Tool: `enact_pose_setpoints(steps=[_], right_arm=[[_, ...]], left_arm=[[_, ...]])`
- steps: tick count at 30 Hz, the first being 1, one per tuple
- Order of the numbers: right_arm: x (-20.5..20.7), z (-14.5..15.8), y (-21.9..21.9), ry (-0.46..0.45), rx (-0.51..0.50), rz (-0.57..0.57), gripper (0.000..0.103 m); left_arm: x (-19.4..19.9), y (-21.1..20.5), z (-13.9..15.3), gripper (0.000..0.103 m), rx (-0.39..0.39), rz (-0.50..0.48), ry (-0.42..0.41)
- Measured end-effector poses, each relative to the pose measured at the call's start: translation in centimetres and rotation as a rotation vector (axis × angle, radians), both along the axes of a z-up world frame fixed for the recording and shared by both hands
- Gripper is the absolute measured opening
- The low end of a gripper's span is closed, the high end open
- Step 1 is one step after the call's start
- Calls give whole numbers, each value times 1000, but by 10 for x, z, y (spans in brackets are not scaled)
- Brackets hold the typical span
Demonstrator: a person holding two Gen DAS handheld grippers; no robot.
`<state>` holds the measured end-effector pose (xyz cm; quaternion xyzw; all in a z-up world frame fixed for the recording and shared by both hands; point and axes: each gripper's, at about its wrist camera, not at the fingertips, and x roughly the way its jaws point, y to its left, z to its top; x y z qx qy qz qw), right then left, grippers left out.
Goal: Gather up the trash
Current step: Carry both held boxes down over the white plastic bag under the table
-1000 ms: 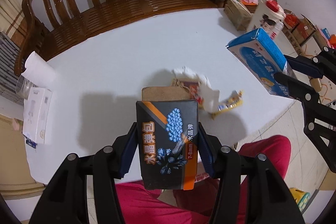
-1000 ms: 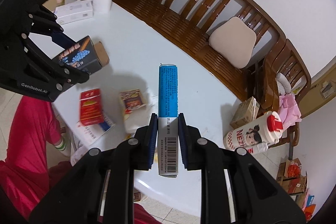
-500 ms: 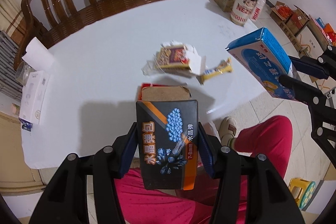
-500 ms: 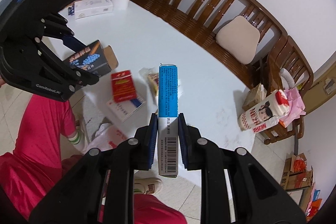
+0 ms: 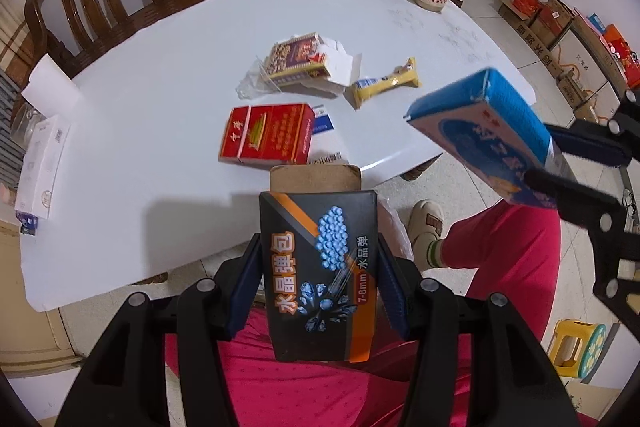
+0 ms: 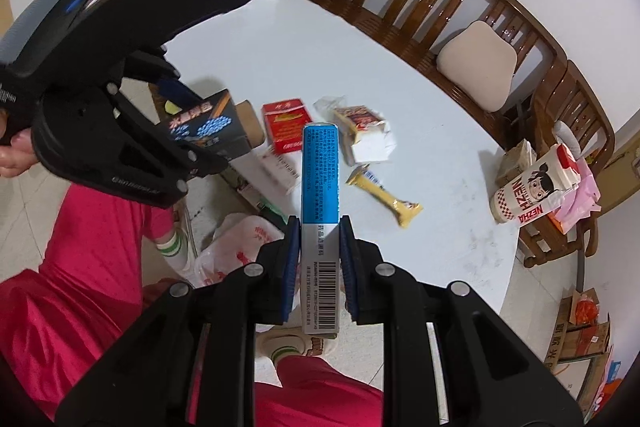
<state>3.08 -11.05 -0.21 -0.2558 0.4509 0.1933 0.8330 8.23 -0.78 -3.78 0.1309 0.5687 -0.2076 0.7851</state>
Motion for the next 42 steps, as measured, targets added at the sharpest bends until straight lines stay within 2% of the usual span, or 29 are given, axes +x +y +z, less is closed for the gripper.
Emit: enact_pose_setpoints(steps=[10, 26, 42], right_arm=[[-13, -35, 3, 48, 7, 3, 20], [-24, -103, -5, 129, 20, -33, 20], [-12, -194, -23, 266, 74, -117, 20]], left_arm=[[-14, -7, -38, 52, -2, -19, 42], [-32, -24, -119, 52, 12, -70, 143], [-23, -37, -208, 52, 21, -59, 278]])
